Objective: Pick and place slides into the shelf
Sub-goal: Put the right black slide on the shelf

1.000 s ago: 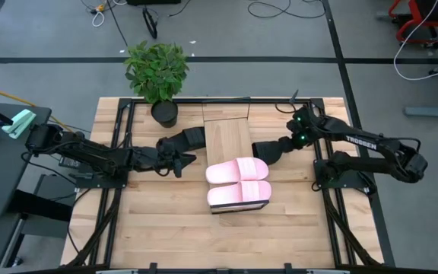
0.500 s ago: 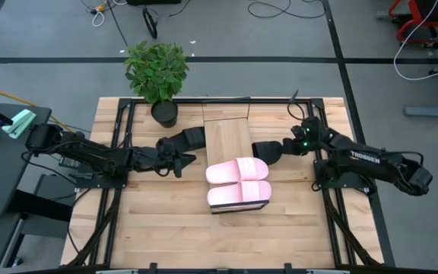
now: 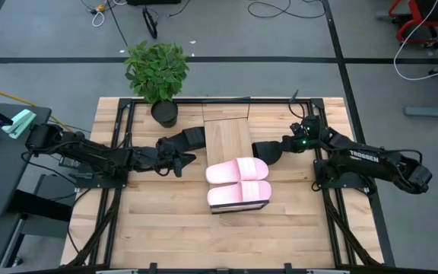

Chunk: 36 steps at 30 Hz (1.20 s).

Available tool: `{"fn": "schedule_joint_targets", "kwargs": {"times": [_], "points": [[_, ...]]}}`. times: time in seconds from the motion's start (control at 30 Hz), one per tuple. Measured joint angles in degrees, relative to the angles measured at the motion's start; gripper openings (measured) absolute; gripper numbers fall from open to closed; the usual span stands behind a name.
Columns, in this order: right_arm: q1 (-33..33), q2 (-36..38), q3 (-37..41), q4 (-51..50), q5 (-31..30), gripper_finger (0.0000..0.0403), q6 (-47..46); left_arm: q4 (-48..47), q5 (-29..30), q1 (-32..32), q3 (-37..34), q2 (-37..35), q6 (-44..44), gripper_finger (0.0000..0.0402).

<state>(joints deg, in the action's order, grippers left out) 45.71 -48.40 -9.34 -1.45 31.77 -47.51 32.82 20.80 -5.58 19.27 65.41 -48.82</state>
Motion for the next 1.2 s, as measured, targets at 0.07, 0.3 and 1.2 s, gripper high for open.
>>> {"fn": "schedule_joint_targets", "kwargs": {"times": [0.07,0.3,1.2], "points": [[-0.27,-1.27,0.0,0.85,-0.11,0.0208,-0.02,0.0,0.0,0.0,0.0,0.0,0.02,0.0064],[-1.31,-5.57,0.0,5.53,-0.51,0.0208,-0.72,0.0,0.0,0.0,0.0,0.0,-0.02,0.0062],[-5.56,-15.1,0.02,15.54,-3.15,0.0208,-3.45,0.0,0.0,0.0,0.0,0.0,-0.04,0.0059]]}}
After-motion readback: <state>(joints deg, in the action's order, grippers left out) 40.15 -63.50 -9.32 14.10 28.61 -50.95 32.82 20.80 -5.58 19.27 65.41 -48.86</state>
